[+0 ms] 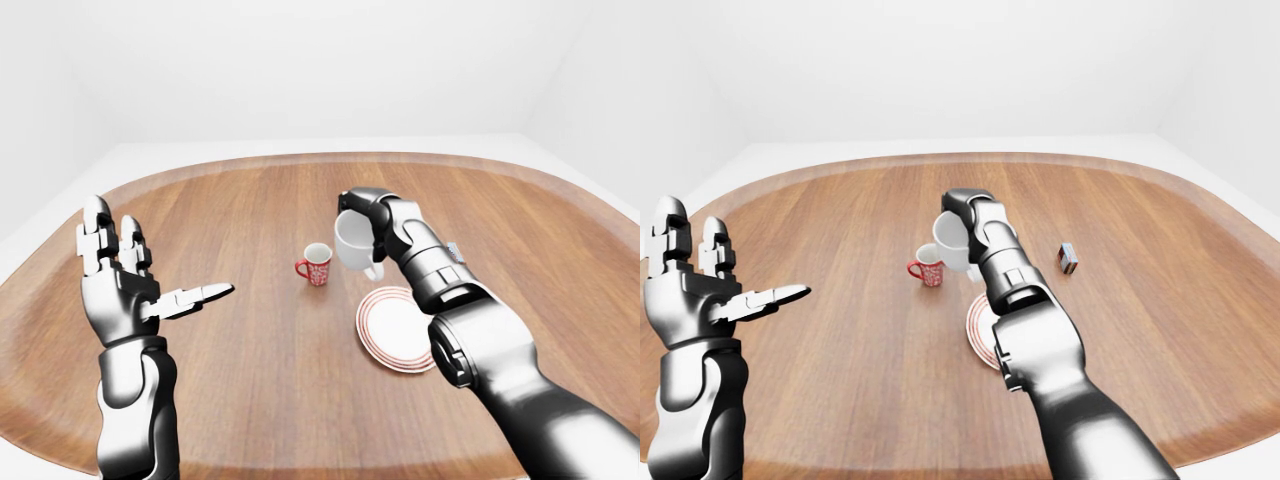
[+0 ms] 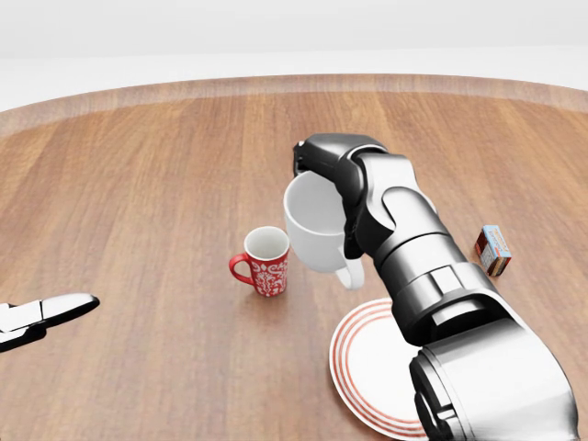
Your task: Put the white mug on the plate.
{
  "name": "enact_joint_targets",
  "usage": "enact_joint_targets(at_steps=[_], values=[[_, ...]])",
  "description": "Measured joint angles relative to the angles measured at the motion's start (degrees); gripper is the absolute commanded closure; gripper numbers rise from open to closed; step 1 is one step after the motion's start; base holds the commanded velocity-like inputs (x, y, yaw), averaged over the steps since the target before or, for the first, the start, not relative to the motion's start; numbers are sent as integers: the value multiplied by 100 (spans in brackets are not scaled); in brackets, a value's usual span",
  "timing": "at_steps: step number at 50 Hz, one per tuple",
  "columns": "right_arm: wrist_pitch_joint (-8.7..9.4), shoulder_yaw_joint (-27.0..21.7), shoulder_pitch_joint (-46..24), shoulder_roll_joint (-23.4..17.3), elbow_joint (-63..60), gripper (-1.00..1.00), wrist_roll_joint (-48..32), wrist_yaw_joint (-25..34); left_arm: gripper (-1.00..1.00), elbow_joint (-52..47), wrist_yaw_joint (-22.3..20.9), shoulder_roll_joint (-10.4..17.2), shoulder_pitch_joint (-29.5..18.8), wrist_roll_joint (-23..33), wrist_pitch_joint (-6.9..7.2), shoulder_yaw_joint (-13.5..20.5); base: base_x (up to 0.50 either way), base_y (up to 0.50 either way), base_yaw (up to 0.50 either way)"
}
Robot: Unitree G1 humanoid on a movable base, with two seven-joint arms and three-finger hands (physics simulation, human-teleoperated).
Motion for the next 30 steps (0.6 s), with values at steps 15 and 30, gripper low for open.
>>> enact_joint_targets(at_steps=[15, 30], values=[[0, -190, 320, -810, -2, 100, 236, -210, -100, -21, 0, -7, 7, 31, 0, -11, 0, 0, 0], [0, -212, 897, -1208, 31, 100, 491, -442, -100, -21, -1, -10, 7, 47, 0, -14, 0, 0, 0]])
